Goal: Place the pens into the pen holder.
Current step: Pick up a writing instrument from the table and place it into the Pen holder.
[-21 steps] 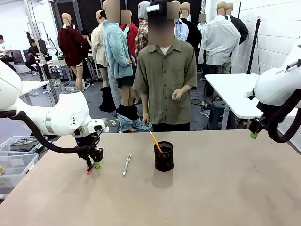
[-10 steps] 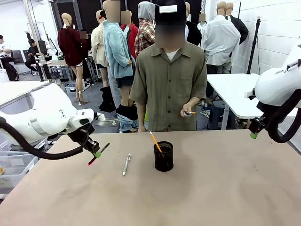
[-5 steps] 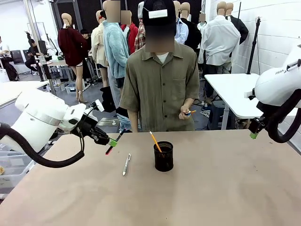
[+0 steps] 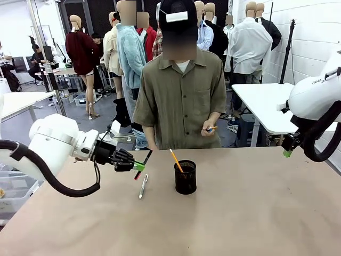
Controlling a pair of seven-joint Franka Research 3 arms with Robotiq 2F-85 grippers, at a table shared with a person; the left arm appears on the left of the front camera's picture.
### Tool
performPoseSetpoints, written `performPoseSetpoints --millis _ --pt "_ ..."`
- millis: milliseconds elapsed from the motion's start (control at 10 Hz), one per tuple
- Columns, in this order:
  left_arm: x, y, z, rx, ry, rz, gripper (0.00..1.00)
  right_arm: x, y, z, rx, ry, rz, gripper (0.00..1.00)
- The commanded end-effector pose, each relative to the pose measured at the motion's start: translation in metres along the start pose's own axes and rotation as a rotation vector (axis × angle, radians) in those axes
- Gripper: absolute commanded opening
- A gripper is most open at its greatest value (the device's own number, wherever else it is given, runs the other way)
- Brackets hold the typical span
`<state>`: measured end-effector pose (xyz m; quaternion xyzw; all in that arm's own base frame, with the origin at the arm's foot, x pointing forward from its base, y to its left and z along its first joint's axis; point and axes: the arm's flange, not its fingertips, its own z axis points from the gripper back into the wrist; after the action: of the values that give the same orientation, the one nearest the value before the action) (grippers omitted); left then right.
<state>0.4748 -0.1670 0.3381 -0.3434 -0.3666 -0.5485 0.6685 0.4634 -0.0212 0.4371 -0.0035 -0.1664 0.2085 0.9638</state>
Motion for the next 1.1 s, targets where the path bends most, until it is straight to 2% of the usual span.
performPoseSetpoints --millis 0,300,1000 --pt "0.001 0.002 -0.012 -0.001 -0.082 -0.015 0.00 0.000 0.000 -0.002 -0.027 0.000 0.005 0.82" --pt "0.008 0.008 -0.026 -0.014 -0.169 -0.006 0.00 0.000 0.000 -0.002 -0.027 0.000 0.005 0.82" --pt "0.016 0.013 -0.052 -0.086 -0.222 -0.025 0.00 0.000 0.000 -0.002 -0.027 0.000 0.005 0.82"
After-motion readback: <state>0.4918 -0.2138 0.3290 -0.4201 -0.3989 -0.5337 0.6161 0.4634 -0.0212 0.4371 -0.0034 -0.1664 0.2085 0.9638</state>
